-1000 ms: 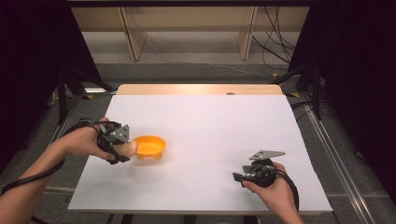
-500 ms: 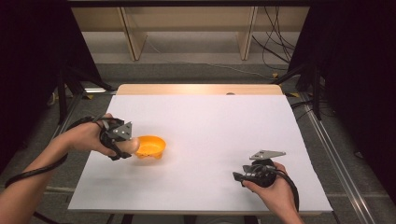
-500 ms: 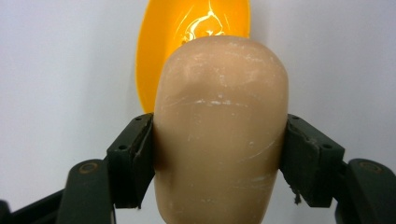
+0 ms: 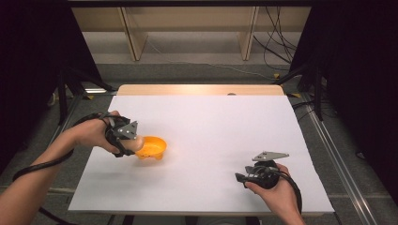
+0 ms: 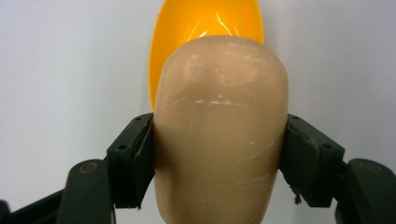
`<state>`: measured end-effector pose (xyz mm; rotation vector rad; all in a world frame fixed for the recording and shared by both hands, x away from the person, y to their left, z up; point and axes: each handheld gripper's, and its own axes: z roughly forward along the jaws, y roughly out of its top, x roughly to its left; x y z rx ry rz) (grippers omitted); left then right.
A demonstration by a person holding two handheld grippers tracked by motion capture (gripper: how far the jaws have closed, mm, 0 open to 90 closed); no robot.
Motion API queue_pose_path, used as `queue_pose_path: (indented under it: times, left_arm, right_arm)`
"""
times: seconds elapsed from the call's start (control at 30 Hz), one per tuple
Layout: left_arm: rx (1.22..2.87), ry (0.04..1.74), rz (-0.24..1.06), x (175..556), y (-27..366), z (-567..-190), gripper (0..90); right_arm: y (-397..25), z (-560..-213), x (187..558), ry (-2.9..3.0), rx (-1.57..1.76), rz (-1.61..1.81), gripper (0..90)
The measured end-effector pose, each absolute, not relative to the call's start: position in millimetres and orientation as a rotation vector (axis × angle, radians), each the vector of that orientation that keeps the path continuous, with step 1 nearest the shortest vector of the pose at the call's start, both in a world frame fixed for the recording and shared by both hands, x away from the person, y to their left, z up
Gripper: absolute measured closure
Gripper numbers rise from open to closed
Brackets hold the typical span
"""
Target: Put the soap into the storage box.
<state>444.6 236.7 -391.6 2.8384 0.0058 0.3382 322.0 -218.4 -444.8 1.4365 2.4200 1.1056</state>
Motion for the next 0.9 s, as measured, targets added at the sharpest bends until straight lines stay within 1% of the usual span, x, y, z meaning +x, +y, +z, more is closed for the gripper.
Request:
queue_pose_path:
  times: [0.07,0.2,0.27,0.3,0.33,0.4,0.43,0.9]
  left_arm:
    - [2.841,-0.021,0.344,446,235,-391,32.0]
    - [2.833,-0.045,0.335,449,231,-392,32.0]
    - [2.829,-0.052,0.329,450,229,-392,32.1]
    - [2.832,-0.069,0.330,450,227,-391,32.0]
    - [2.825,-0.060,0.323,450,226,-392,32.0]
    - [2.839,-0.097,0.325,452,224,-391,32.0]
    - [2.829,-0.077,0.319,452,223,-392,32.0]
    - [2.830,-0.112,0.307,458,214,-394,32.0]
  right_arm:
    - [-219,-443,322,2.411,1.419,1.041,48.8]
    - [-219,-442,321,2.409,1.439,1.023,48.8]
    - [-217,-446,321,2.359,1.439,1.098,48.7]
    - [-219,-444,321,2.390,1.436,1.047,48.8]
    - [-219,-447,323,2.358,1.402,1.079,48.7]
    - [-220,-447,323,2.363,1.397,1.068,48.7]
    - [-220,-447,323,2.362,1.403,1.073,48.7]
    - [-221,-448,323,2.362,1.373,1.069,48.6]
